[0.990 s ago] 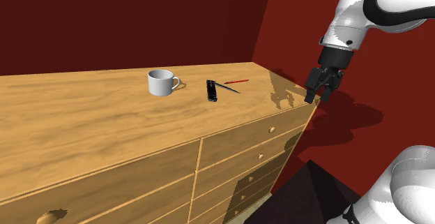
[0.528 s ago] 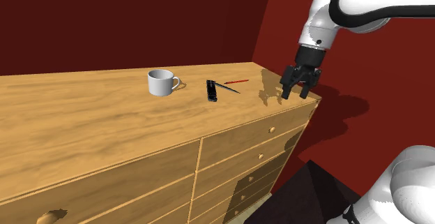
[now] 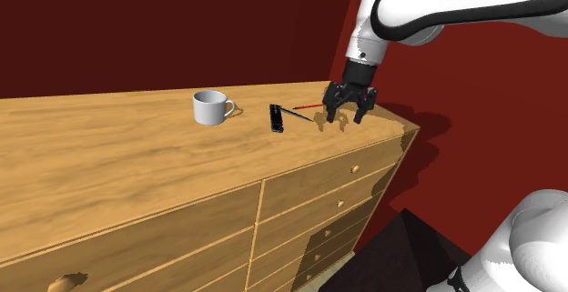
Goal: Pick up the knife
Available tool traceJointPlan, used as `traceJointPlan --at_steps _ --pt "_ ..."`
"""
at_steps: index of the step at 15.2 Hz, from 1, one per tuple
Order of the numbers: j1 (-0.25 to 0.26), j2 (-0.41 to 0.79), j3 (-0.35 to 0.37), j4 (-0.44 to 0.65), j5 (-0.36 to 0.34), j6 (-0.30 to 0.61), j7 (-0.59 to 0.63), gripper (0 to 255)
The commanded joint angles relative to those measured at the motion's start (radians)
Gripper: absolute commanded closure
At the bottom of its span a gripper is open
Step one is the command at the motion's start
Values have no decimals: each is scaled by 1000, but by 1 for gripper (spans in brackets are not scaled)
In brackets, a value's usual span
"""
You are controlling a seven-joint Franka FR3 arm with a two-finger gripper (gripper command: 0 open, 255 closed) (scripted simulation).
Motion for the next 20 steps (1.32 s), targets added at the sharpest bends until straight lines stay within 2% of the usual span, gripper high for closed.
traceJointPlan --at_steps 1,10,14,18,19,20 --pt "-3 83 11 59 -7 29 37 0" --pt "5 439 31 399 -60 60 204 0" --pt "17 608 24 596 -86 35 270 0" --pt "32 794 11 843 -108 -22 327 0" --pt "35 823 8 884 -111 -34 334 0" --pt "35 824 8 872 -111 -21 334 0"
